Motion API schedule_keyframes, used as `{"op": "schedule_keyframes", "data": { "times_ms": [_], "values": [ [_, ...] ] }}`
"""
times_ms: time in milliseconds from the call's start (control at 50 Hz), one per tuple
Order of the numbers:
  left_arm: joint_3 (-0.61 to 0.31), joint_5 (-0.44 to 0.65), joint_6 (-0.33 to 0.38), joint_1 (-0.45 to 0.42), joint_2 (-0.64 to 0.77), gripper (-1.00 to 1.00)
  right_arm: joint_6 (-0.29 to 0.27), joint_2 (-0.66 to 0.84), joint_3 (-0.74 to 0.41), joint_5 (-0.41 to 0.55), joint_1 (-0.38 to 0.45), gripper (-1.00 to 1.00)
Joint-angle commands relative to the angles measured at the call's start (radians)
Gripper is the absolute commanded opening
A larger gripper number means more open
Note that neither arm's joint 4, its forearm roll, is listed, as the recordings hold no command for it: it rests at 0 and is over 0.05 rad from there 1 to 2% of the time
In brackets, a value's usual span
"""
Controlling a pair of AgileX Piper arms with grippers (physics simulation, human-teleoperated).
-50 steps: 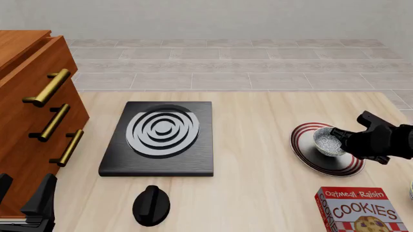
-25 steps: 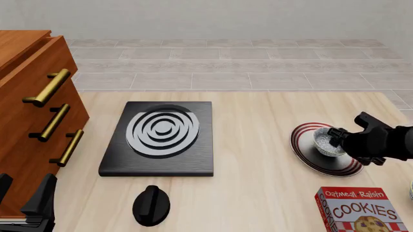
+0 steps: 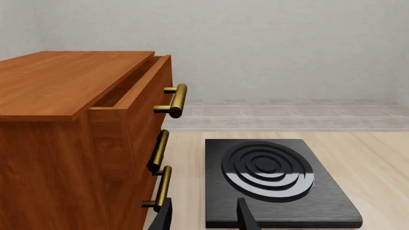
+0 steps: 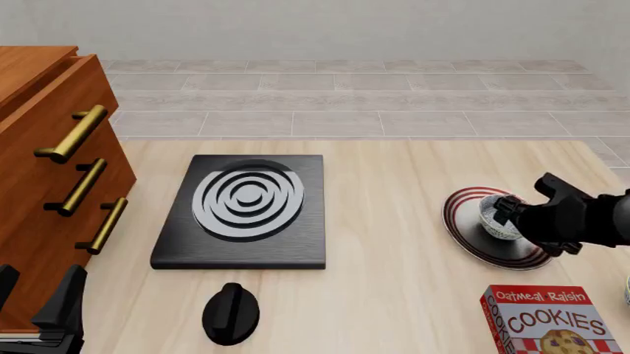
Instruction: Pick the akita bowl on the cookies box and place it on the plate.
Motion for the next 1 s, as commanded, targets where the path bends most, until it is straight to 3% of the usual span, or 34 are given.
{"op": "schedule_keyframes", "data": {
  "times_ms": [20,180,400,420,460,480,500,740,1000],
  "values": [
    [0.0,0.0,0.0,0.0,0.0,1.0,-0.02,-0.052,0.007,0.026,-0.03,1.0],
    [0.0,0.0,0.0,0.0,0.0,1.0,-0.053,-0.152,0.018,0.072,-0.075,1.0],
    [0.0,0.0,0.0,0.0,0.0,1.0,-0.045,-0.314,0.068,0.145,-0.06,1.0],
    [0.0,0.0,0.0,0.0,0.0,1.0,-0.072,-0.344,0.065,0.165,-0.087,1.0],
    [0.0,0.0,0.0,0.0,0.0,1.0,-0.049,-0.395,0.083,0.187,-0.052,1.0],
    [0.0,0.0,0.0,0.0,0.0,1.0,-0.067,-0.435,0.079,0.209,-0.076,1.0],
    [0.0,0.0,0.0,0.0,0.0,1.0,-0.036,-0.464,0.094,0.216,-0.05,1.0],
    [0.0,0.0,0.0,0.0,0.0,1.0,-0.027,-0.903,0.126,0.466,0.011,1.0],
    [0.0,0.0,0.0,0.0,0.0,1.0,-0.027,-1.241,0.145,0.658,0.003,1.0]
  ]
}}
